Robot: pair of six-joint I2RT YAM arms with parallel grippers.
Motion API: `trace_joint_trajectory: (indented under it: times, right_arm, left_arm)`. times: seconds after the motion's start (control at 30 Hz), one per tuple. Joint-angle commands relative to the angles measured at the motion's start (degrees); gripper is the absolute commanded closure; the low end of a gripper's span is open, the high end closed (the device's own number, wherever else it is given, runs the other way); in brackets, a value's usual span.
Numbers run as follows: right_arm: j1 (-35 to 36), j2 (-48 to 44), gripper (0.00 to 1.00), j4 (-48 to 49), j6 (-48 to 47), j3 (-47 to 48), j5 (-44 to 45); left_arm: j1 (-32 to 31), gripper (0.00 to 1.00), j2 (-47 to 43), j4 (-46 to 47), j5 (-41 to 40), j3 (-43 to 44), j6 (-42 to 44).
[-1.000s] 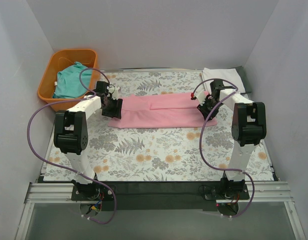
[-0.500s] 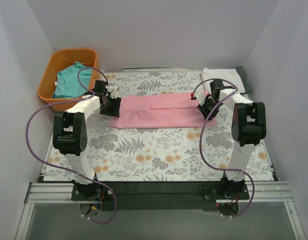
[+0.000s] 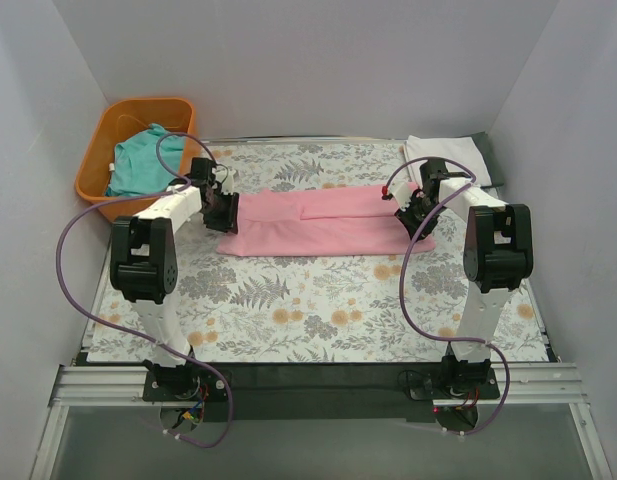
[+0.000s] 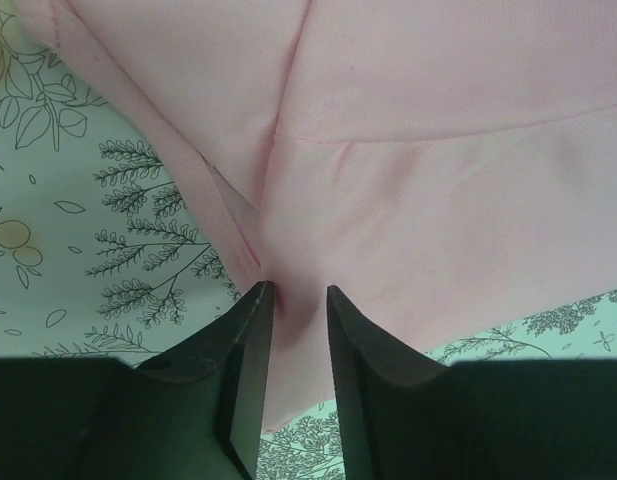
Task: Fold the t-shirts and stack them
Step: Fold the tshirt
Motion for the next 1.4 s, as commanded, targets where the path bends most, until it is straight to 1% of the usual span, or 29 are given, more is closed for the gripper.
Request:
trace_joint_trajectory:
  times: [0.0, 0.07, 0.1, 0.23, 0.43, 0.6, 0.77, 0.8, 0.9, 0.97, 1.13, 1.23, 1.27, 1.33, 1.37]
  right_arm:
    - [0.5, -0.4, 0.79, 0.0, 0.6, -0.1, 0.1]
    - [0.6, -0.4, 0.80, 0.1, 0.7, -0.1, 0.1]
    - [0.6, -0.4, 0.80, 0.0, 0.7, -0.1, 0.2]
    - [0.7, -0.4, 0.81, 0.0, 0.6, -0.2, 0.5]
    - [0.7, -0.6, 0.82, 0.0, 0.6, -0.4, 1.2]
    - [0.8, -1.1, 0.82, 0.0, 0.6, -1.2, 1.8]
    - [0.9, -1.4, 0.83, -0.1, 0.5, -1.7, 1.5]
    - [1.0, -1.7, 0.83, -0.2, 0.4, -1.7, 1.5]
    - [1.3, -2.4, 0.83, -0.4, -0.1, -2.6, 1.7]
    - [1.6, -2.7, 0.83, -0.6, -0.7, -3.5, 2.0]
    - [2.2, -5.0, 0.83, -1.3, -2.0, -6.7, 2.7]
    - [2.8, -7.0, 0.83, -2.6, -2.9, -9.8, 2.8]
    - [3.3, -8.3, 0.83, -3.3, -3.1, -11.7, 2.6]
    - [4.1, -9.9, 0.83, -6.2, -3.4, -14.1, 2.0]
    - [5.4, -11.0, 0.83, -7.5, -3.8, -15.8, 0.8]
  left_arm:
    - [0.7, 0.74, -0.5, -1.6, 2.3, 2.9, -0.9]
    - [0.9, 0.81, -0.7, -2.3, 2.6, 2.9, -0.9]
    - [1.0, 0.88, -0.8, -2.4, 2.4, 2.9, -0.8]
    - [1.8, 1.00, -1.8, -3.3, 2.2, 2.4, -0.1]
    - [3.4, 1.00, -5.3, -6.0, 4.1, 0.8, 3.0]
    - [3.8, 1.00, -8.1, -7.5, 3.6, -3.7, 7.1]
    - [4.1, 1.00, -6.1, -5.7, 2.4, -6.5, 7.2]
    - [4.2, 0.98, -5.7, -5.5, 2.3, -6.5, 6.7]
    - [4.2, 0.88, -4.9, -4.9, 2.1, -6.7, 6.6]
    - [4.2, 0.84, -4.9, -5.3, 2.1, -6.9, 7.2]
    - [4.2, 0.77, -6.3, -6.3, 0.5, -8.0, 9.2]
    - [4.6, 0.75, -9.2, -6.1, 0.6, -7.7, 9.2]
    - [4.7, 0.71, -10.1, -6.0, 1.1, -6.7, 8.9]
    - [4.5, 0.70, -12.1, -6.6, 4.2, -5.1, 9.3]
    - [4.4, 0.69, -12.4, -6.3, 4.4, -3.8, 8.8]
